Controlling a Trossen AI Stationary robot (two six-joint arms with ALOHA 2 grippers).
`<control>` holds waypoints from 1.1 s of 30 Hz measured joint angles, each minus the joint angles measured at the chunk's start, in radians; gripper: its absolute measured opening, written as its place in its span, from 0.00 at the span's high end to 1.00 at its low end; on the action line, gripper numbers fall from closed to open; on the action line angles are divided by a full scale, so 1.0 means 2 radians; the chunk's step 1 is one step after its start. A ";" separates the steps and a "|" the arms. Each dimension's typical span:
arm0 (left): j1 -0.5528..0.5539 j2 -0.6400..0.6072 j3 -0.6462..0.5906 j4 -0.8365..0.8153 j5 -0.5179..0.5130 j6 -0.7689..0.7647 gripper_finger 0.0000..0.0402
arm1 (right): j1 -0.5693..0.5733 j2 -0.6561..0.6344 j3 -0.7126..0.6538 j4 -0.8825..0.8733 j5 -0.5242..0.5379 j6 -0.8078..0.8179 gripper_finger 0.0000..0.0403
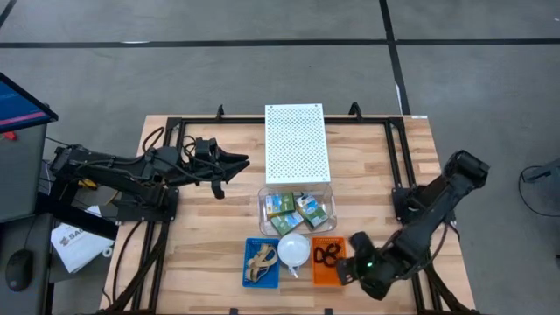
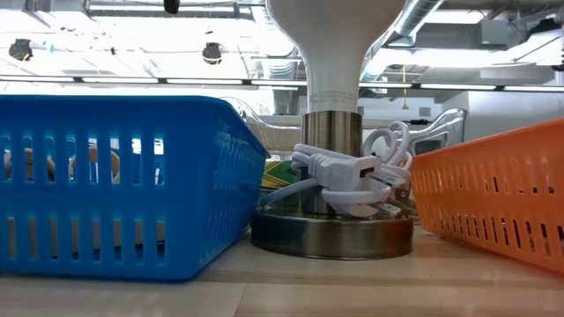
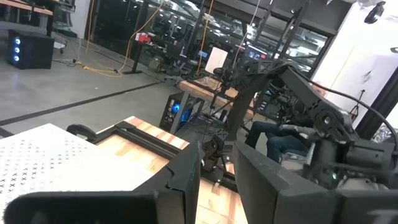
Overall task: Pick & Place Office Desk Supplies
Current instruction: Put the black spring keychain into the orange bin
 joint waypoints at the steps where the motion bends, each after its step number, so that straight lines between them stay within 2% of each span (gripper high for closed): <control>1: 0.000 0.000 0.000 0.000 0.000 0.000 0.78 | -0.006 0.007 0.000 0.014 -0.010 -0.018 1.00; 4: 0.000 0.000 0.000 0.000 0.000 0.000 0.78 | -0.025 0.026 0.001 0.049 -0.035 -0.061 1.00; 6: 0.000 0.000 0.000 0.000 0.000 -0.001 0.78 | -0.034 0.038 -0.001 0.041 -0.045 -0.073 1.00; 12: -0.009 0.000 0.000 0.000 0.000 -0.004 0.78 | -0.039 0.043 -0.013 0.019 -0.042 -0.066 0.98; 22: -0.010 0.000 0.000 -0.005 0.000 -0.003 0.78 | -0.051 0.040 -0.041 0.040 -0.033 -0.058 0.67; 28: -0.010 0.000 0.000 -0.017 0.000 -0.001 0.78 | -0.023 0.040 -0.041 -0.030 -0.040 0.031 0.55; 30: -0.010 0.000 0.000 -0.021 0.000 -0.001 0.78 | -0.008 0.040 -0.041 -0.056 -0.065 0.066 0.55; 33: -0.010 0.000 0.000 -0.026 0.000 -0.001 0.78 | 0.004 0.041 -0.041 -0.088 -0.110 0.077 0.57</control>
